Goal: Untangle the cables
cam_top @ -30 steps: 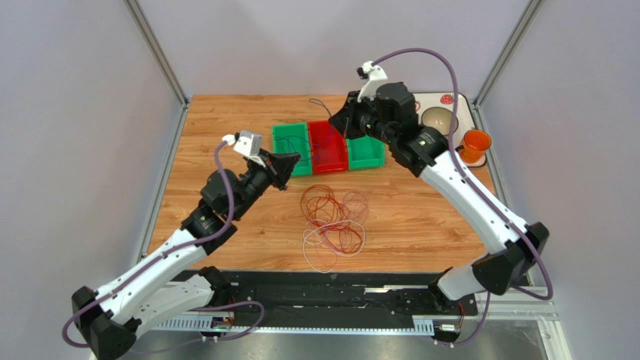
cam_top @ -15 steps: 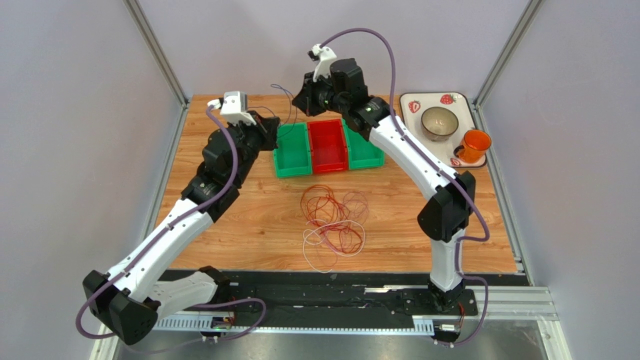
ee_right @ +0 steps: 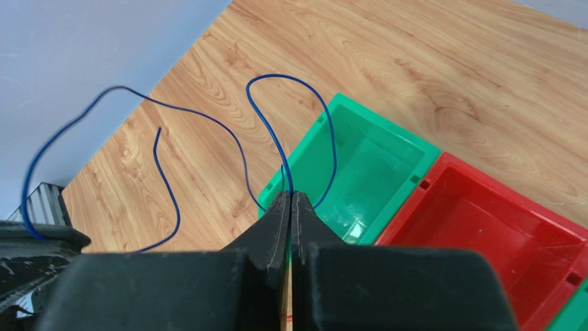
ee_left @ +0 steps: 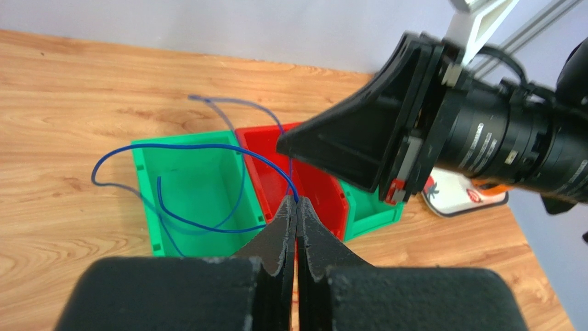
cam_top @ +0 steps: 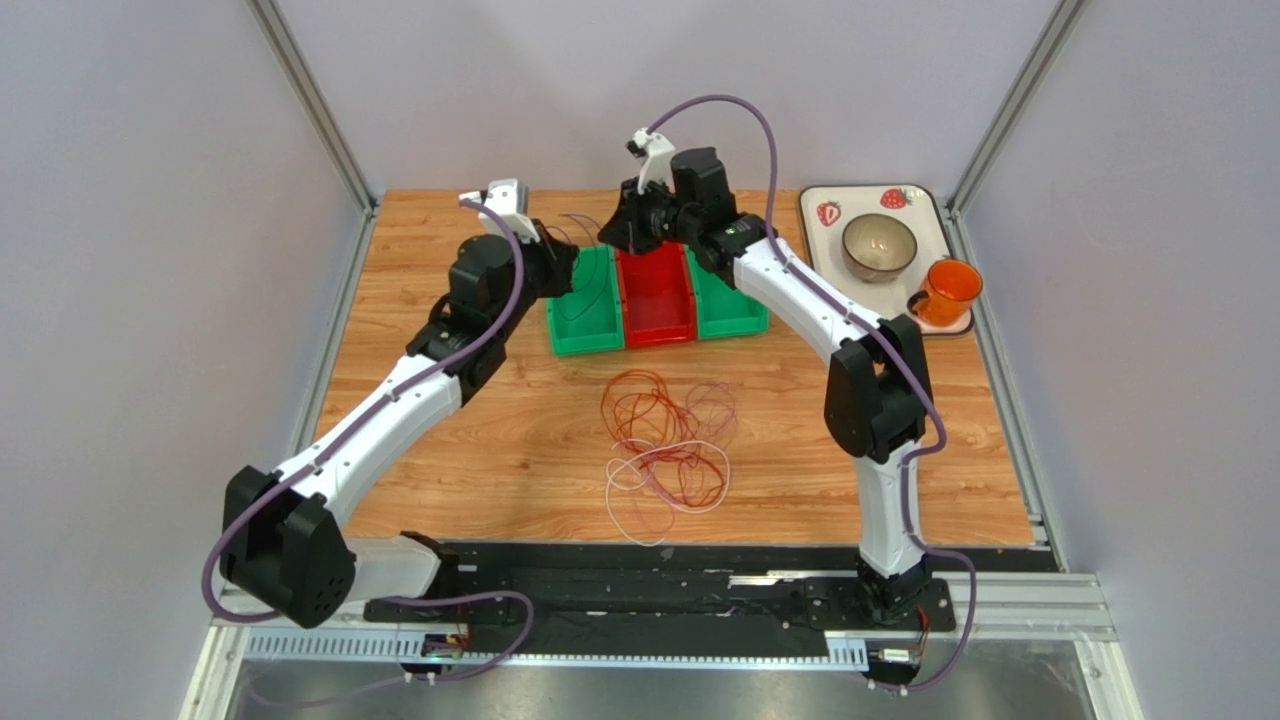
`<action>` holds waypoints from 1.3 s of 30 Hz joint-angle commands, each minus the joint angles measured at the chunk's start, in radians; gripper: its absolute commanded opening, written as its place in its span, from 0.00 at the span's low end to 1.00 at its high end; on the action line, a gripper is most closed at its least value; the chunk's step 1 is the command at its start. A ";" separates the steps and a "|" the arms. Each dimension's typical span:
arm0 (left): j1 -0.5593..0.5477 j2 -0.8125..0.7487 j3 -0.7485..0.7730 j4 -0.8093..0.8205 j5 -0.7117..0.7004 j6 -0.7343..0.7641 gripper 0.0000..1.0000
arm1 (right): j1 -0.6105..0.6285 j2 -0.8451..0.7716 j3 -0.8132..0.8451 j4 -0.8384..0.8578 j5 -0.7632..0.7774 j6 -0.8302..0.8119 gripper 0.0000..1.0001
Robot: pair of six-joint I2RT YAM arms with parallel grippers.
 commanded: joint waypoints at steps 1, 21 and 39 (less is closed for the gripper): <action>0.007 0.027 0.024 0.091 0.032 0.013 0.00 | -0.006 0.053 0.065 0.053 -0.058 0.009 0.00; 0.065 0.362 0.011 0.349 0.291 -0.125 0.00 | -0.026 0.217 0.156 -0.009 -0.029 0.052 0.00; 0.114 0.463 0.014 0.275 0.362 -0.116 0.00 | -0.047 0.248 0.203 -0.067 -0.063 0.068 0.00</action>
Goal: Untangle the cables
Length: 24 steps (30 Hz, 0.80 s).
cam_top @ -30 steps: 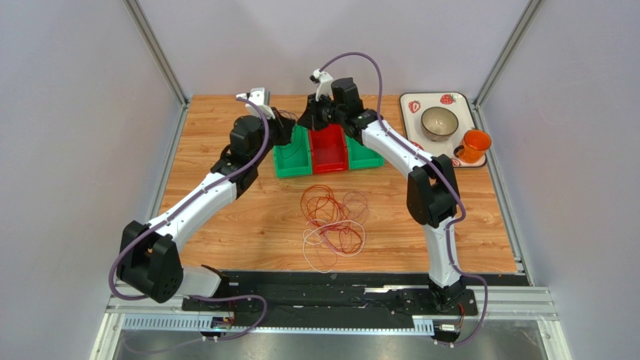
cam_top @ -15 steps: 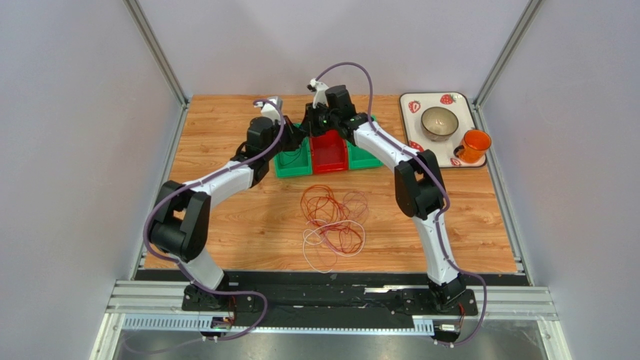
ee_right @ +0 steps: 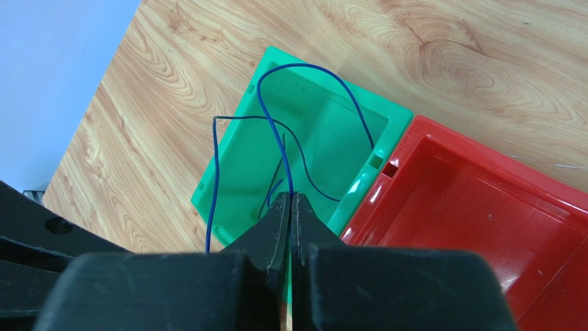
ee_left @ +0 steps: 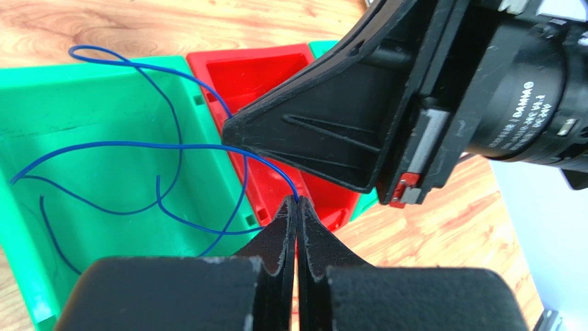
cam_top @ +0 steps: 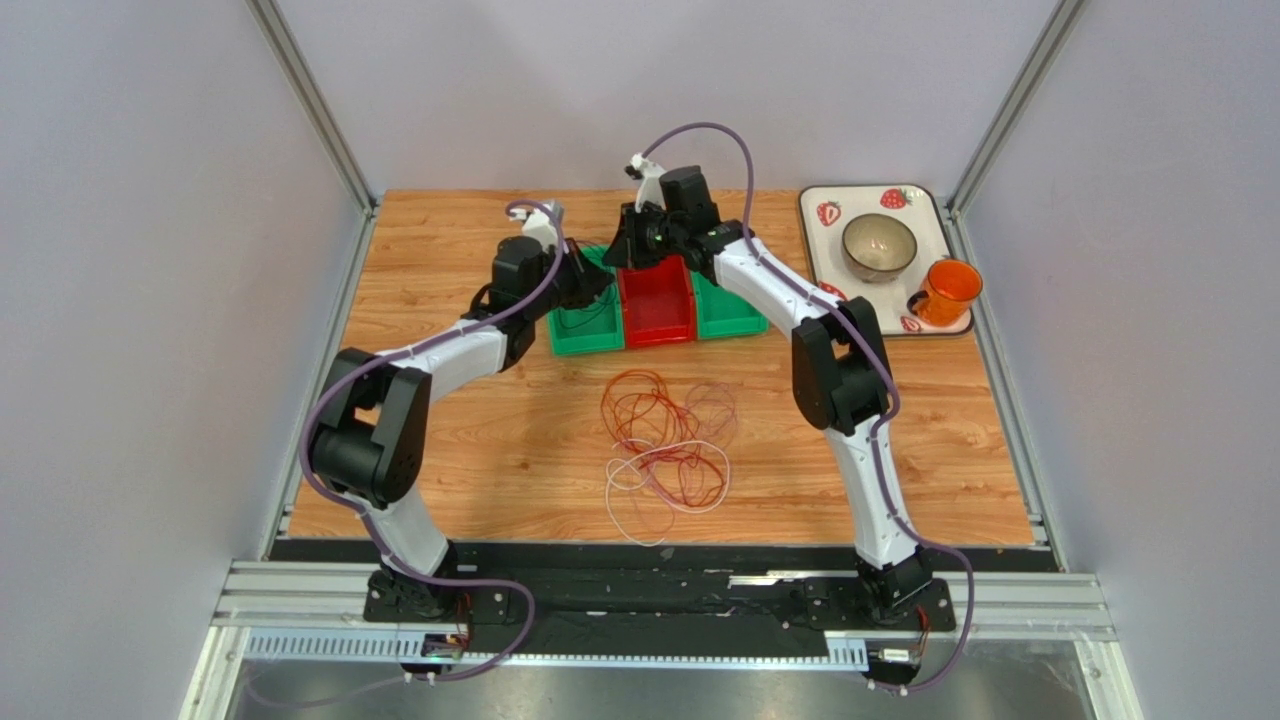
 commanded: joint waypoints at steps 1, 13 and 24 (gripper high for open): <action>0.008 0.012 0.023 -0.043 -0.008 0.031 0.00 | 0.004 0.002 0.062 -0.014 -0.025 -0.001 0.00; 0.008 0.014 0.095 -0.168 -0.069 0.054 0.44 | 0.004 0.019 0.094 -0.037 -0.044 0.007 0.00; 0.008 -0.153 0.144 -0.379 -0.163 0.073 0.51 | 0.024 0.055 0.135 -0.092 -0.033 -0.003 0.00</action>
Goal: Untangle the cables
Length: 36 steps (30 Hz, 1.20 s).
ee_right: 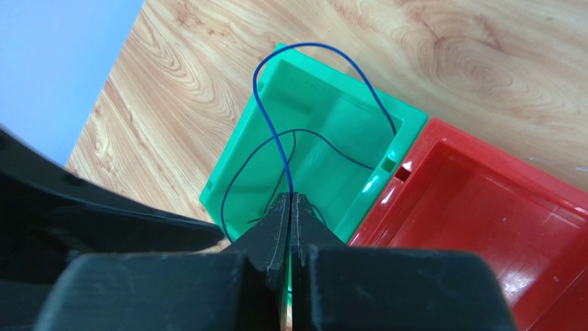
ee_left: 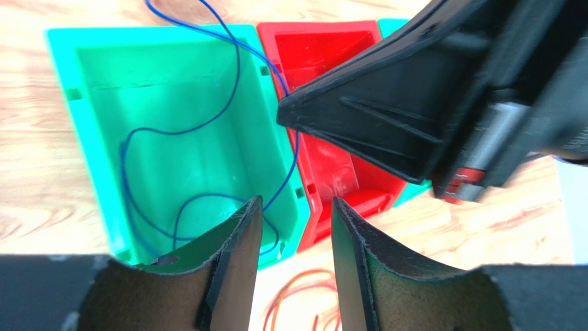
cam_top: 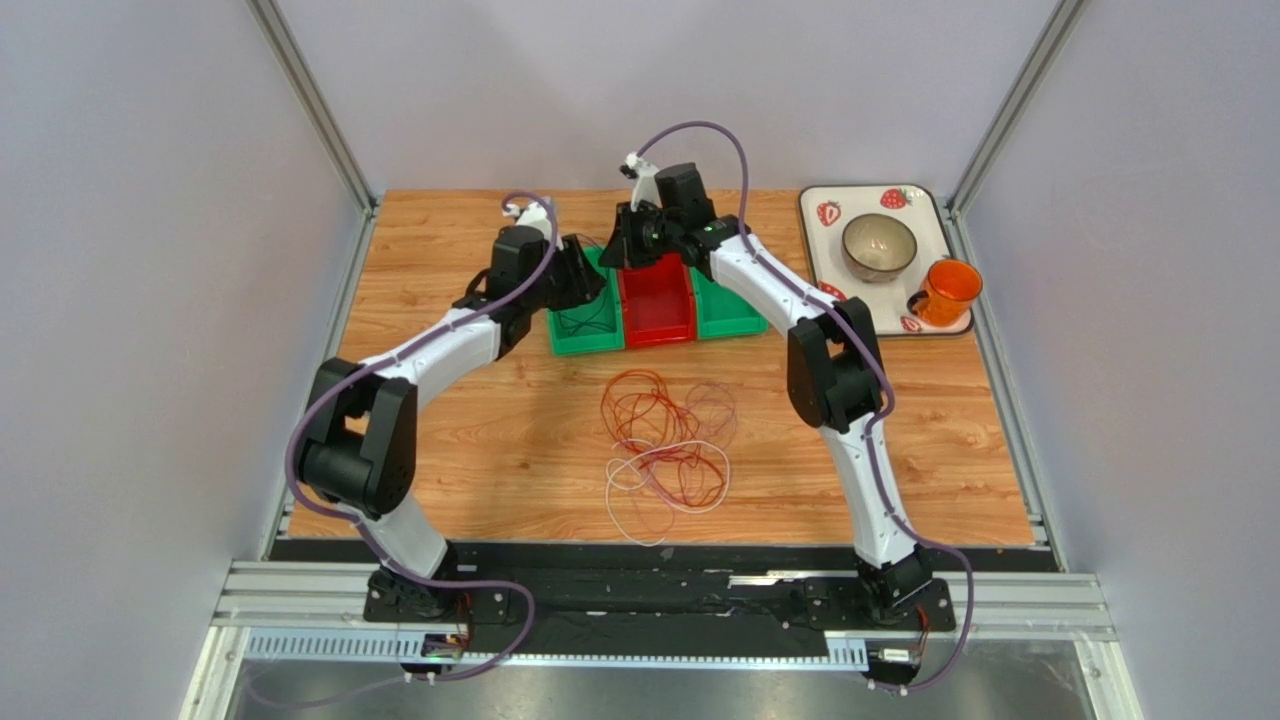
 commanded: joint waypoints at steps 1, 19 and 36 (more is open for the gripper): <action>0.007 -0.152 0.054 -0.115 -0.051 0.018 0.53 | 0.027 0.024 0.060 -0.035 0.003 -0.002 0.00; 0.007 -0.740 0.013 -0.759 -0.132 0.156 0.55 | 0.120 0.106 0.192 -0.356 0.321 -0.174 0.00; 0.007 -0.993 -0.053 -0.985 -0.241 0.320 0.56 | 0.215 0.116 0.269 -0.480 0.572 -0.280 0.07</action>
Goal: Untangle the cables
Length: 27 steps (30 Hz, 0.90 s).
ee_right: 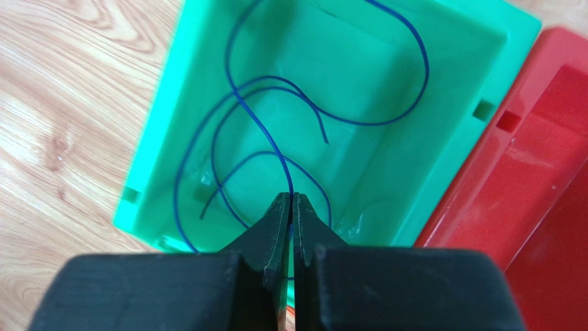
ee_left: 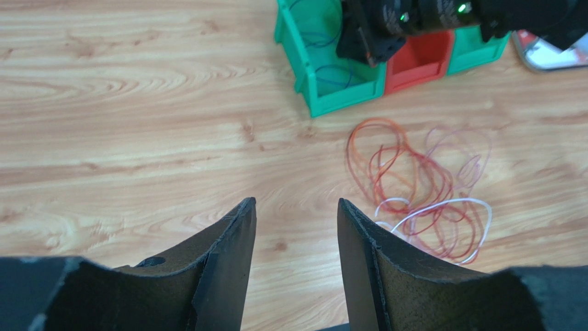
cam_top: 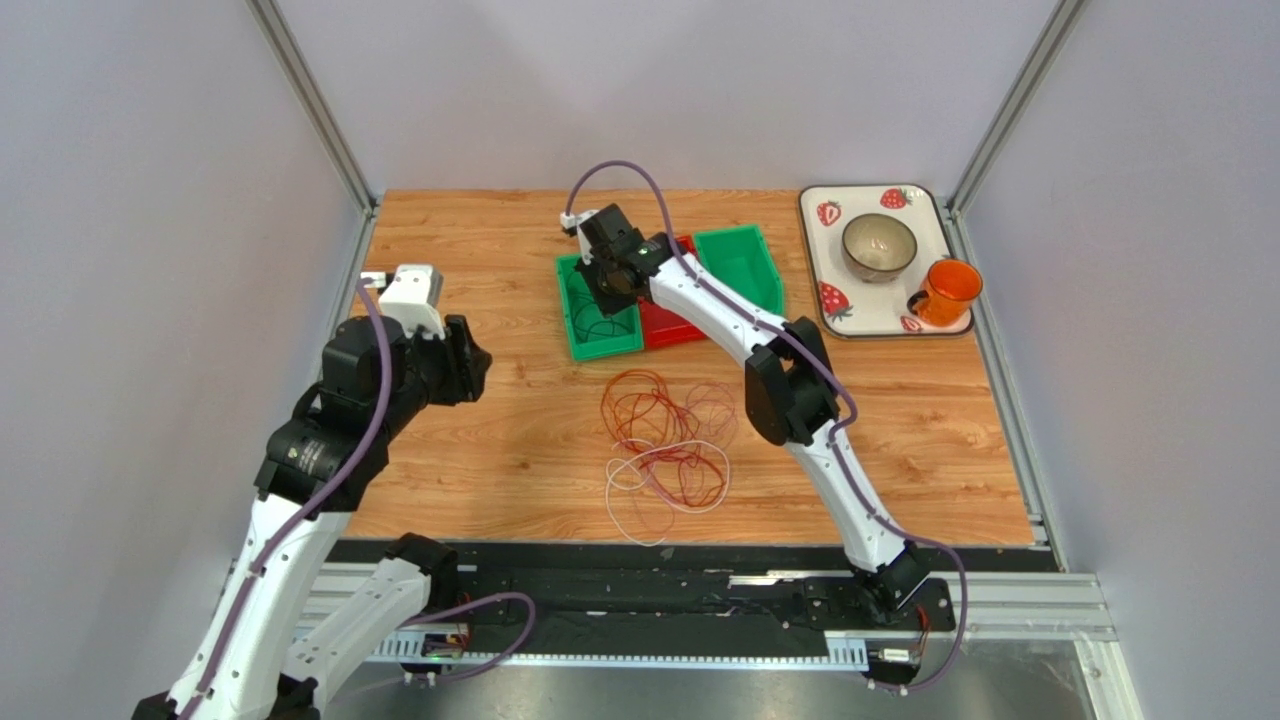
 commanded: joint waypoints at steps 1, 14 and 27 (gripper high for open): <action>0.005 -0.051 -0.049 -0.034 -0.025 0.061 0.56 | 0.031 -0.023 0.032 -0.012 0.072 -0.031 0.08; 0.005 -0.126 -0.132 -0.022 -0.022 0.070 0.59 | 0.058 -0.256 -0.075 0.004 0.205 -0.019 0.57; -0.001 0.150 -0.305 0.433 0.105 -0.253 0.48 | 0.058 -0.767 -0.771 0.164 0.477 0.349 0.52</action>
